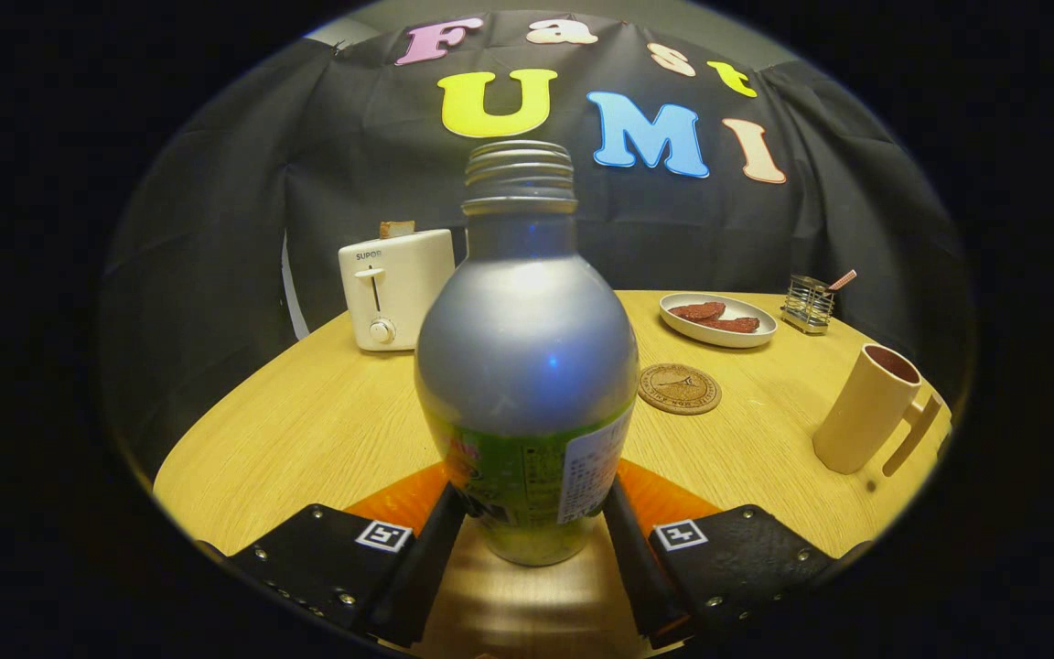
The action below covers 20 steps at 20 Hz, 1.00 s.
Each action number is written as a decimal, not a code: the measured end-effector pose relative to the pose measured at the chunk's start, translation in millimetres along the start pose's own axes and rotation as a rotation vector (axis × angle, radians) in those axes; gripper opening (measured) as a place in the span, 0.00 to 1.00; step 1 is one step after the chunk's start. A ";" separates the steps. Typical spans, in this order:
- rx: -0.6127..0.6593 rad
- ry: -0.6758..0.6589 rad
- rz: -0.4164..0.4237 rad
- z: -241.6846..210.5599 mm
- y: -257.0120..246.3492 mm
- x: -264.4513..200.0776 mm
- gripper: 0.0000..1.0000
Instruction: Take the bottle from table, then pour the juice into the cup, finally place the bottle on the coaster
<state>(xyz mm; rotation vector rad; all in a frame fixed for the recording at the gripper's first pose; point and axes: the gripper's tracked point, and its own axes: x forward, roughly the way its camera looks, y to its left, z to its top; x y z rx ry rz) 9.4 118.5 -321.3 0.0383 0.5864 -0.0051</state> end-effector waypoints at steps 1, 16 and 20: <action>0.002 0.001 -0.003 -0.3 -1.0 0.2 0.81; 0.093 0.005 -0.015 38.2 -11.8 0.2 0.74; 0.240 0.009 0.032 49.5 -17.1 -4.9 0.74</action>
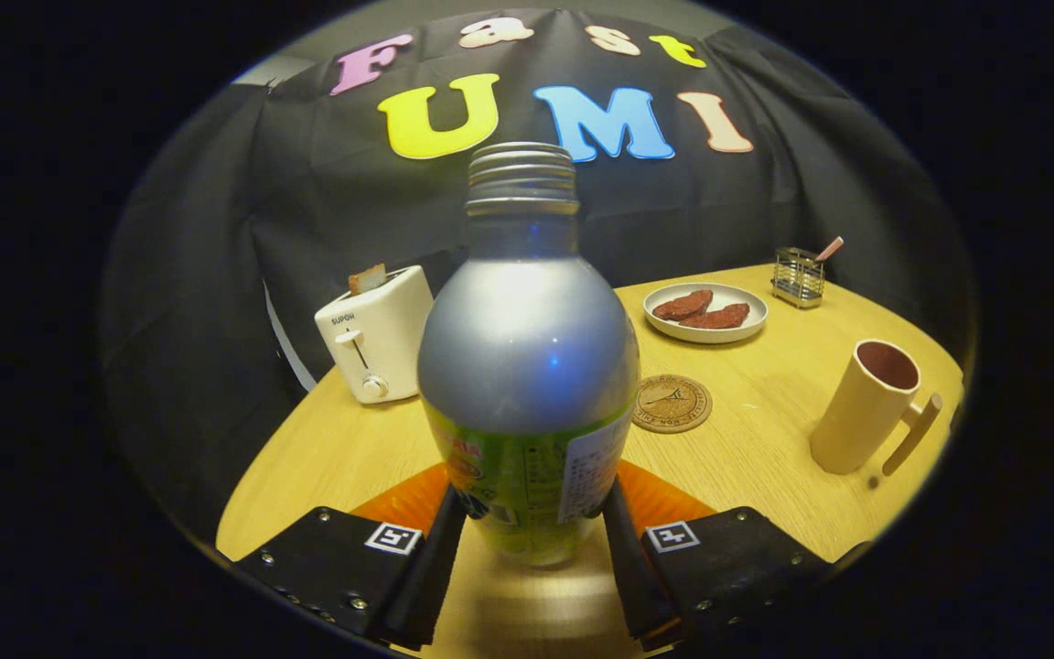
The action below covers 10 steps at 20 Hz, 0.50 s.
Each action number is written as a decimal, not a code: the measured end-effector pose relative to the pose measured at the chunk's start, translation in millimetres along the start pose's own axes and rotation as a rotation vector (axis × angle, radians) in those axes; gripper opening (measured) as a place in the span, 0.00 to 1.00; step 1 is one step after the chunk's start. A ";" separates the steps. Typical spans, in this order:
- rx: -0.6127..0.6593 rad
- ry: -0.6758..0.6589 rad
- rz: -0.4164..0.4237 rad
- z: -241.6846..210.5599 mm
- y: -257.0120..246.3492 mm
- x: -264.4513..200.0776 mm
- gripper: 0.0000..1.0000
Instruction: Take the bottle from table, then pour the juice into the cup, finally place the bottle on the coaster
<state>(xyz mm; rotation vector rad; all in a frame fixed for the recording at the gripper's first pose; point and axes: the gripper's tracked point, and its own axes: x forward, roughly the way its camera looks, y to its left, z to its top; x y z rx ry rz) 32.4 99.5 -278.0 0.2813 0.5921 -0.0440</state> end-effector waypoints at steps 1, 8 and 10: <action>0.039 -0.003 0.014 3.5 -1.0 -2.4 0.74; 0.218 -0.039 0.037 33.1 -28.7 -12.6 0.74; 0.271 -0.044 0.048 38.0 -37.7 -12.5 0.74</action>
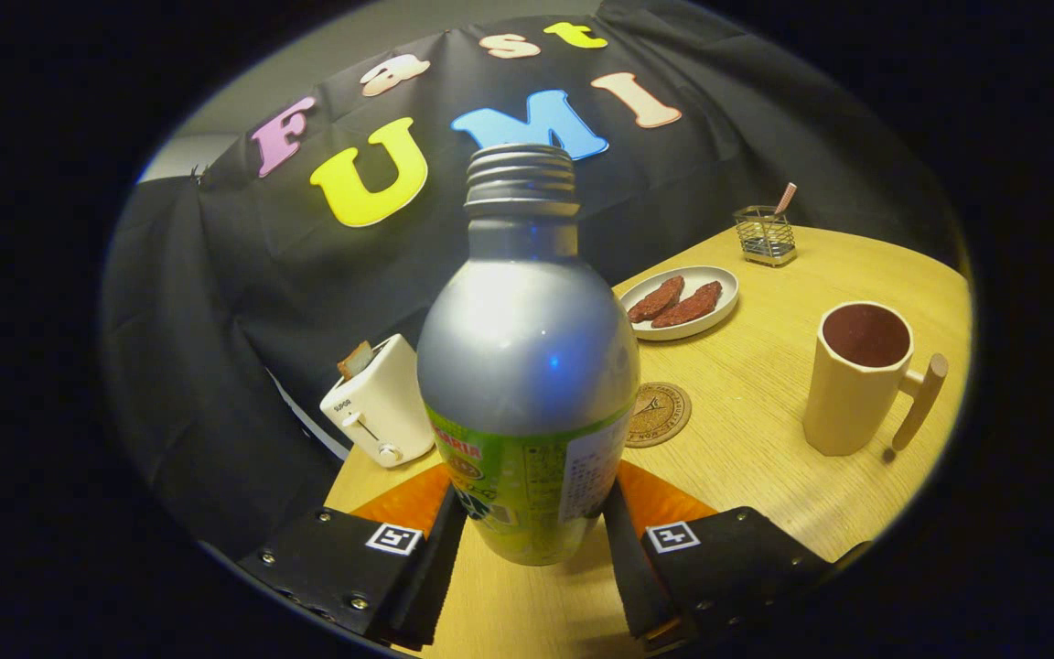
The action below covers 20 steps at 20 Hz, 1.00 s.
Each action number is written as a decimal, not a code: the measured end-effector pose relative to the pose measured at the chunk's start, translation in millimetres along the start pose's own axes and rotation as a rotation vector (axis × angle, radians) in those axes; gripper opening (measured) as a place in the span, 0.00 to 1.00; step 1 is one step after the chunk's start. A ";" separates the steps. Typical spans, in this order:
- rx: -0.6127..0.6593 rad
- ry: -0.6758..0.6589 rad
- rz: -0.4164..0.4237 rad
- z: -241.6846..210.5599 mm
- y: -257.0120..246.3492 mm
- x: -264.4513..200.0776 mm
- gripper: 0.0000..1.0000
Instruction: Take the bottle from table, then pour the juice into the cup, finally place the bottle on the coaster
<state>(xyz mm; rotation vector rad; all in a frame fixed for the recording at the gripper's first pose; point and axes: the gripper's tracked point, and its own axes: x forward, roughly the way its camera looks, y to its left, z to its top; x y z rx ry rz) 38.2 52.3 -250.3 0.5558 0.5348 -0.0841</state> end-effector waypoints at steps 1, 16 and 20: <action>0.025 0.002 0.006 2.5 -4.3 -1.3 0.74; 0.433 0.024 0.050 17.8 -62.6 -7.6 0.74; 0.548 0.009 0.073 20.5 -66.2 -10.3 0.74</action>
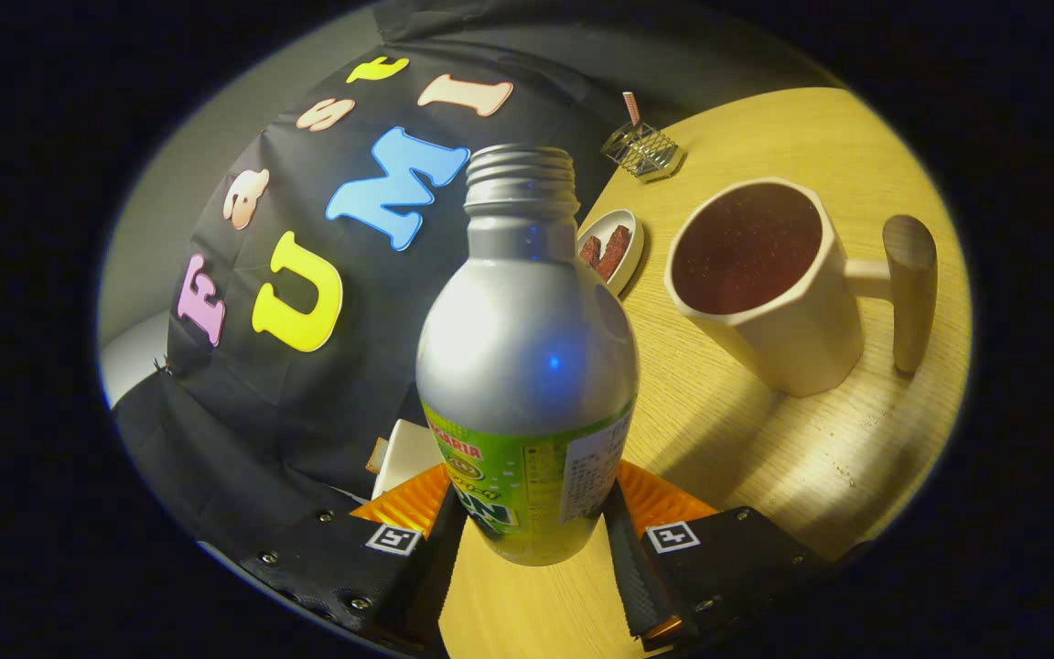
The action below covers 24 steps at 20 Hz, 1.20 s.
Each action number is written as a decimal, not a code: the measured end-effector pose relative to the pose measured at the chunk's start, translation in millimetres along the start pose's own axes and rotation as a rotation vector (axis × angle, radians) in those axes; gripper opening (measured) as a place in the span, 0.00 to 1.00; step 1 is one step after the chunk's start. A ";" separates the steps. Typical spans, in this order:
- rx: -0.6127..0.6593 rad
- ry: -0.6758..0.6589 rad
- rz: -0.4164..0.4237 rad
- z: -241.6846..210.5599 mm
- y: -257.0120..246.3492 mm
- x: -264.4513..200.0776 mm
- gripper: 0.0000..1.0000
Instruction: Take the bottle from table, then pour the juice into the cup, finally place the bottle on the coaster
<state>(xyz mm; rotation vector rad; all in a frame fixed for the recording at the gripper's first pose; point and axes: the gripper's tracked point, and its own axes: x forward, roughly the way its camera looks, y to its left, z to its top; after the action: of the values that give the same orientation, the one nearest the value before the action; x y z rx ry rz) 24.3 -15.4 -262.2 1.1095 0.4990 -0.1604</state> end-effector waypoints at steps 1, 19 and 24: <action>0.026 0.003 0.002 0.3 -0.5 1.0 0.74; 0.452 0.057 0.070 0.6 17.0 9.3 0.74; 0.527 0.046 0.065 5.6 19.6 11.8 0.74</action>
<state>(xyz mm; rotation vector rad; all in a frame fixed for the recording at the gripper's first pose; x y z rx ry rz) 43.6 -10.1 -249.7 1.6454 0.4732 -0.2172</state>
